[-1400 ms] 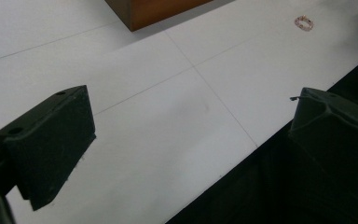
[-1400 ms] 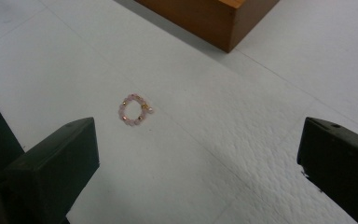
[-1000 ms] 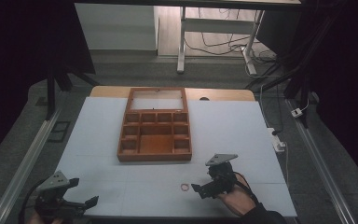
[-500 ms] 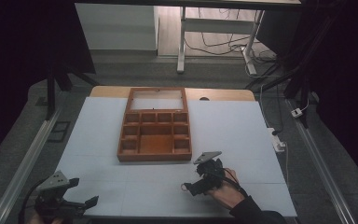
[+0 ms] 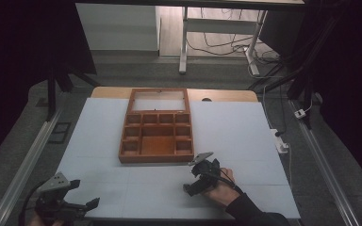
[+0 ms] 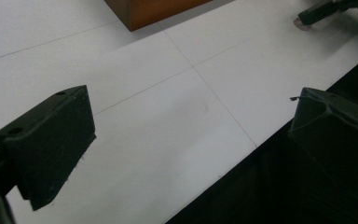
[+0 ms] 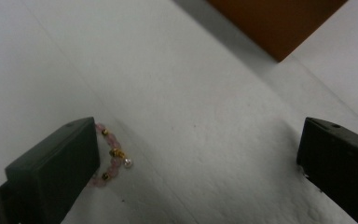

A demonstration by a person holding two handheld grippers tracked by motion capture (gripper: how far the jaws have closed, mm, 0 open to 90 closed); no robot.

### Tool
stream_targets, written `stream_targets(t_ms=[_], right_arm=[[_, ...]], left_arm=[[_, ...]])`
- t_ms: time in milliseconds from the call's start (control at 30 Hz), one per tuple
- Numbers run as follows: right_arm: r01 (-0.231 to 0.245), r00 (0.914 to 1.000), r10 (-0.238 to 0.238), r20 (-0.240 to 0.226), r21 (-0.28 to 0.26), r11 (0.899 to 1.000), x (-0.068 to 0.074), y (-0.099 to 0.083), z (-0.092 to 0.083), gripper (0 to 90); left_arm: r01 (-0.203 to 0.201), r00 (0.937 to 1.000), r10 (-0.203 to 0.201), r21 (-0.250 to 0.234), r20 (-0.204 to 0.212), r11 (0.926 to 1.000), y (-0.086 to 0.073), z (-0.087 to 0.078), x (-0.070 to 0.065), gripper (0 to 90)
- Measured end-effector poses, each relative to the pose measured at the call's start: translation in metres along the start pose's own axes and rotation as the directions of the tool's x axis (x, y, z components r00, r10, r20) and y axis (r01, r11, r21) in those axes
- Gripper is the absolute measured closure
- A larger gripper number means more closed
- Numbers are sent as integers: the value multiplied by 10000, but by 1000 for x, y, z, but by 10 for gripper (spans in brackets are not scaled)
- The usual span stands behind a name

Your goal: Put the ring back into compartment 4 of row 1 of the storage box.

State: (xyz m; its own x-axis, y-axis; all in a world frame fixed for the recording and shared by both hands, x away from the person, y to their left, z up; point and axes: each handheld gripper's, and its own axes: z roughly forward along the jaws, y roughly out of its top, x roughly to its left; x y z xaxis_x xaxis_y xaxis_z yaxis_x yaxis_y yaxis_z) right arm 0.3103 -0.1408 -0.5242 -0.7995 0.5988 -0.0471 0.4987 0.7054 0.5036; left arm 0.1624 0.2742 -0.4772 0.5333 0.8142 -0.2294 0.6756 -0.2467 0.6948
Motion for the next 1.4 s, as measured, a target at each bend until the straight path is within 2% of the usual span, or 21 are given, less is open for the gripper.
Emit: stream_targets(t_ms=[133, 233, 267, 333, 367, 400, 433, 467, 500, 600, 667, 800, 1100, 1400], right_arm=[[184, 9998, -184, -92, 12, 9998, 0, 0, -1, 31], [340, 9991, -339, -261, 22, 9994, 2, 2, -3, 125], [597, 9973, -594, -435, 58, 9982, 4, 3, -7, 251], [745, 9956, -737, -573, 120, 9971, 7, 4, -10, 372], [745, 9956, -737, -573, 120, 9971, 7, 4, -10, 372], [813, 9948, -802, -625, 159, 9966, 8, 5, -11, 429], [1004, 9928, -985, -685, 248, 9946, 10, 6, -13, 563], [1004, 9928, -985, -685, 248, 9946, 10, 6, -13, 563], [1151, 9903, -1120, -821, 329, 9928, 13, 6, -14, 677], [1385, 9862, -1343, -966, 377, 9896, 18, 7, -15, 828], [1469, 9845, -1424, -1026, 381, 9884, 18, 7, -15, 835], [1217, 9881, -1164, -1006, 475, 9914, 19, 8, -15, 840], [998, 9898, -949, -1063, 411, 9942, 17, 8, -17, 840], [779, 9920, -820, -956, -457, 9959, 12, 12, -31, 841]], left_arm=[[-22, 10000, 22, -1, 7, 10000, 0, 0, 0, 1], [-30, 10000, 30, 10, 31, 10000, 0, 0, 0, 1], [-39, 10000, 39, 19, 27, 10000, 0, 0, 0, 1], [-45, 10000, 45, 22, 18, 10000, 0, 0, 0, 1], [-48, 10000, 48, 28, 19, 10000, 0, 0, 0, 1], [-52, 10000, 51, 38, 22, 10000, 0, 1, -1, 1], [-62, 10000, 62, 49, 12, 10000, 0, 1, -1, 1], [-62, 10000, 62, 49, 12, 10000, 0, 1, -1, 1], [-73, 10000, 73, 54, 9, 10000, 0, 1, -1, 1], [-68, 10000, 68, 47, 15, 10000, 0, 1, -1, 1], [-67, 10000, 67, 46, 17, 10000, 0, 1, -1, 1], [-89, 10000, 89, 61, 21, 9999, 0, 1, -1, 1], [-92, 10000, 92, 43, 30, 9999, 0, 1, -1, 1], [-72, 10000, 72, 29, 42, 10000, 0, 0, -1, 1]])
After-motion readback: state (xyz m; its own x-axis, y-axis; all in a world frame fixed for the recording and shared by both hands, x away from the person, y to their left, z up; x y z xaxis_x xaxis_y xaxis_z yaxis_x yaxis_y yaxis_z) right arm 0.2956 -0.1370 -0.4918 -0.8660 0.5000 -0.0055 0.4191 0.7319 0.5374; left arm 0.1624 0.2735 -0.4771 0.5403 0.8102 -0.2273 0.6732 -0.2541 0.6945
